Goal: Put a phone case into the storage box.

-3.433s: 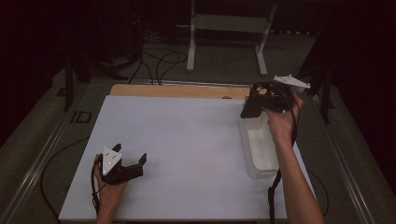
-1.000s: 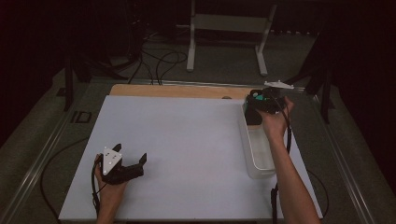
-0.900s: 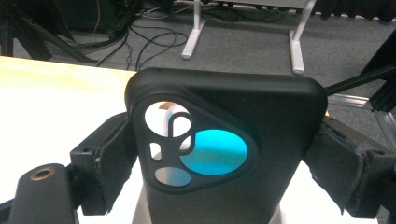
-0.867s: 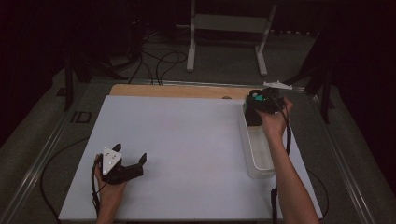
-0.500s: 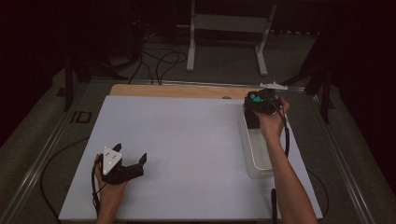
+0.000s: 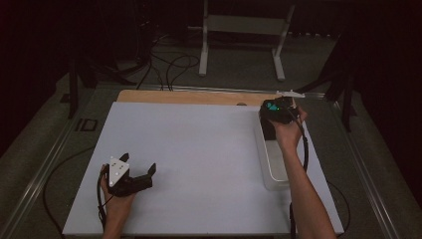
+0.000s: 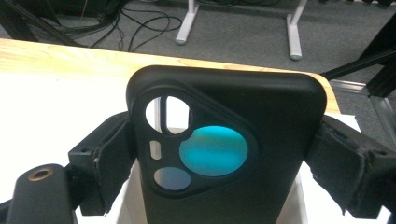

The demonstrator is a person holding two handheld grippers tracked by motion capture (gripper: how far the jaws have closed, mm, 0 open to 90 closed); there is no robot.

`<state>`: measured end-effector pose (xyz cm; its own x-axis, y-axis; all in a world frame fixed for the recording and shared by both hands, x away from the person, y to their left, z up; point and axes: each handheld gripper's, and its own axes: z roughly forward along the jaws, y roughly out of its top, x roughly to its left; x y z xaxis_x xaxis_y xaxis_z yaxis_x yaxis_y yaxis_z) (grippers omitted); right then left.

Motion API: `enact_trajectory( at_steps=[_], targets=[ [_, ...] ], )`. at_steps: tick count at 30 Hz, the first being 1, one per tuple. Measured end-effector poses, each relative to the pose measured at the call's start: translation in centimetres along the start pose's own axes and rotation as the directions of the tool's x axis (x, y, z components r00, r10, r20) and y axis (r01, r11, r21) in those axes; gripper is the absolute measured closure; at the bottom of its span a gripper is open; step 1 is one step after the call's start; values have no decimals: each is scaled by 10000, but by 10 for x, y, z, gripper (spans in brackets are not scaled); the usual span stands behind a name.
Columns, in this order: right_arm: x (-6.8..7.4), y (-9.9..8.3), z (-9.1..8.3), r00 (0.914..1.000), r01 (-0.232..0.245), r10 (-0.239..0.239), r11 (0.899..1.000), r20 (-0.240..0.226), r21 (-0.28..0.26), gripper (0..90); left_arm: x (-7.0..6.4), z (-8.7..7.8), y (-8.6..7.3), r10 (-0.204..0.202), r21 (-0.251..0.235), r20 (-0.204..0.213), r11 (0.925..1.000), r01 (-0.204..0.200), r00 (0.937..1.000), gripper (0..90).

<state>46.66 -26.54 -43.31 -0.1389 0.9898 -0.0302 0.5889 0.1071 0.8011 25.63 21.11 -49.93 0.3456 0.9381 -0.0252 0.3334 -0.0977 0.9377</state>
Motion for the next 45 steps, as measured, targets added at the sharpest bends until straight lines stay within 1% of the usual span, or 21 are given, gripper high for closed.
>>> enact_trajectory(
  at_steps=[7,10,12,14,16,21,24,28,31,33,37,40,42,44,45],
  targets=[
    [-2,2,0,9999,-9,12,9998,-153,213,122,-1,0,0,30,39,15,10000,-30,10000,19],
    [-2,3,0,9999,-19,21,9998,-104,207,116,0,0,0,47,76,21,10000,-48,10000,20],
    [-2,3,0,10000,-72,72,9998,-1,199,94,0,1,0,51,84,22,10000,-52,10000,20],
    [-3,2,-1,9999,-165,164,9998,30,142,88,0,1,0,58,85,20,9999,-58,10000,20],
    [-3,3,-2,9996,-284,284,9996,-72,61,86,0,1,0,52,87,23,9999,-52,10000,20],
    [-3,5,-9,9994,-263,259,9995,-215,-176,86,0,1,0,48,72,25,10000,-49,10000,19],
    [-2,7,-15,9990,-243,231,9992,-376,-311,86,0,1,0,18,48,25,10000,-18,10000,19],
    [2,9,-25,9985,-27,2,9989,-543,-464,86,-1,1,0,14,48,37,10000,-14,10000,19],
    [5,9,-32,9972,87,-130,9982,-732,-590,87,0,1,0,38,88,49,10000,-38,10000,20],
    [7,10,-37,9958,68,-132,9975,-908,-699,87,-1,1,0,34,93,66,10000,-35,10000,19],
    [13,8,-47,9915,-43,-83,9953,-1300,-968,86,0,0,0,-18,48,36,10000,18,10000,19],
    [19,4,-54,9850,-300,110,9936,-1720,-1086,86,2,-1,0,-84,22,10,10000,84,10000,19],
    [26,1,-60,9834,-248,30,9927,-1812,-1178,86,3,-2,1,-102,-9,-40,9999,102,9999,19],
    [31,-3,-66,9800,-232,-32,9912,-1987,-1300,87,4,-3,1,-105,-56,-92,9999,104,9999,19],
    [34,-5,-70,9783,-136,-152,9904,-2065,-1377,87,5,-3,1,-165,-82,-113,9998,164,9998,19]
  ],
)
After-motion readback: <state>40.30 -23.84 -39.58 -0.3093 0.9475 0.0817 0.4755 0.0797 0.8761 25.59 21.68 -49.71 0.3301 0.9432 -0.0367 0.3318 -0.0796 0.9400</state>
